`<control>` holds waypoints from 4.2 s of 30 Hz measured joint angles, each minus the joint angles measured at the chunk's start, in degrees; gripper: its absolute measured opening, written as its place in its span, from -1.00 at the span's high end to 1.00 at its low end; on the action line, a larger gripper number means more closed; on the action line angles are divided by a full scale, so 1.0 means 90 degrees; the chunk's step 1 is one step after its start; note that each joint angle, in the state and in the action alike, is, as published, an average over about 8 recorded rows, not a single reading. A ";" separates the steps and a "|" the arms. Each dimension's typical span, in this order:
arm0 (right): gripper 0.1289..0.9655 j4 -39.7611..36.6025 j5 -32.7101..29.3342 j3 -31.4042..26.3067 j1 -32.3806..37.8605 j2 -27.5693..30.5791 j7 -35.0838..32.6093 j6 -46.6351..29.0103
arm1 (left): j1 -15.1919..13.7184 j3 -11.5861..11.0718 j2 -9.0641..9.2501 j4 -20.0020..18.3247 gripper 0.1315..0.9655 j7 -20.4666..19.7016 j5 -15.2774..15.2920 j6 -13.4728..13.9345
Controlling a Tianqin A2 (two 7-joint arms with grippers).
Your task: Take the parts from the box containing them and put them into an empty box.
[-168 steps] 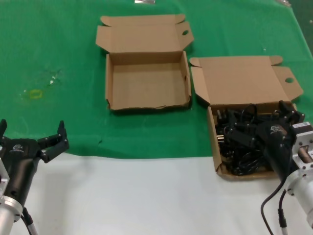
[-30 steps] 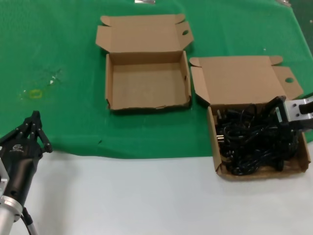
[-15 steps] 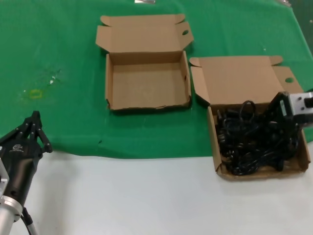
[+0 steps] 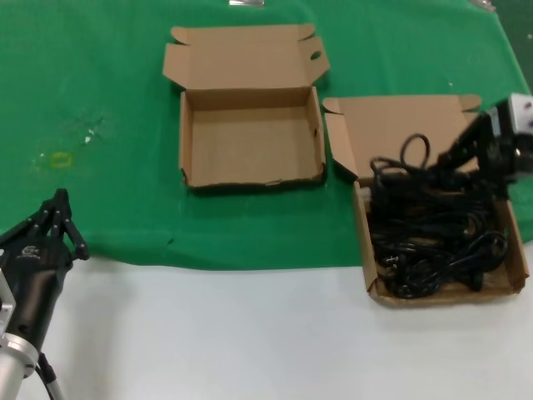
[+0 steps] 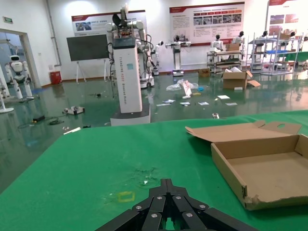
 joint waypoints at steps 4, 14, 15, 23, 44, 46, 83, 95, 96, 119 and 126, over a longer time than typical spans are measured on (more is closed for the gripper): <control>0.80 -0.0238 0.0009 0.0008 0.0218 -0.0284 0.0016 0.0128 | 0.0000 0.0000 0.0000 0.0000 0.97 0.0000 0.0000 0.0000; 0.80 -0.0998 -0.0093 -0.0136 0.0416 -0.1362 -0.0215 0.0968 | 0.0000 0.0000 0.0000 0.0000 0.97 0.0000 0.0000 0.0000; 0.80 -0.1109 -0.0100 -0.0155 0.0432 -0.1491 -0.0263 0.1069 | 0.0000 0.0000 0.0000 0.0000 0.97 0.0000 0.0000 0.0000; 0.80 -0.2469 -0.0070 -0.0263 0.0696 -0.2716 -0.0975 0.1988 | 0.0000 0.0000 0.0000 0.0000 0.97 0.0000 0.0000 0.0000; 0.80 -0.6100 0.2581 -0.2162 0.1694 -0.4692 -0.3232 0.4252 | 0.0000 0.0000 0.0000 0.0000 0.97 0.0000 0.0000 0.0000; 0.80 -0.6154 0.2898 -0.2487 0.1693 -0.4706 -0.3264 0.4393 | 0.0000 0.0000 0.0000 0.0000 0.97 0.0000 0.0000 0.0000; 0.38 -0.6320 0.4392 -0.3907 0.1514 -0.4732 -0.3894 0.5220 | 0.0000 0.0000 0.0000 0.0000 0.97 0.0000 0.0000 0.0000; -0.06 -0.6551 0.4470 -0.2879 0.1613 -0.4683 -0.4602 0.4850 | 0.0000 0.0000 0.0000 0.0000 0.97 0.0000 0.0000 0.0000; -0.12 -0.6534 0.4444 -0.2792 0.1607 -0.4665 -0.4630 0.4819 | 0.0000 0.0000 0.0000 0.0000 0.97 0.0000 0.0000 0.0000; -0.97 -0.5530 0.4246 -0.1977 0.0747 -0.4413 -0.4208 0.5084 | 0.0000 0.0000 0.0000 0.0000 0.76 0.0000 0.0000 0.0000; -0.98 -0.4687 0.4146 -0.1438 -0.0035 -0.4253 -0.3769 0.5420 | 0.0000 0.0000 0.0000 0.0000 0.67 0.0000 -0.0001 0.0000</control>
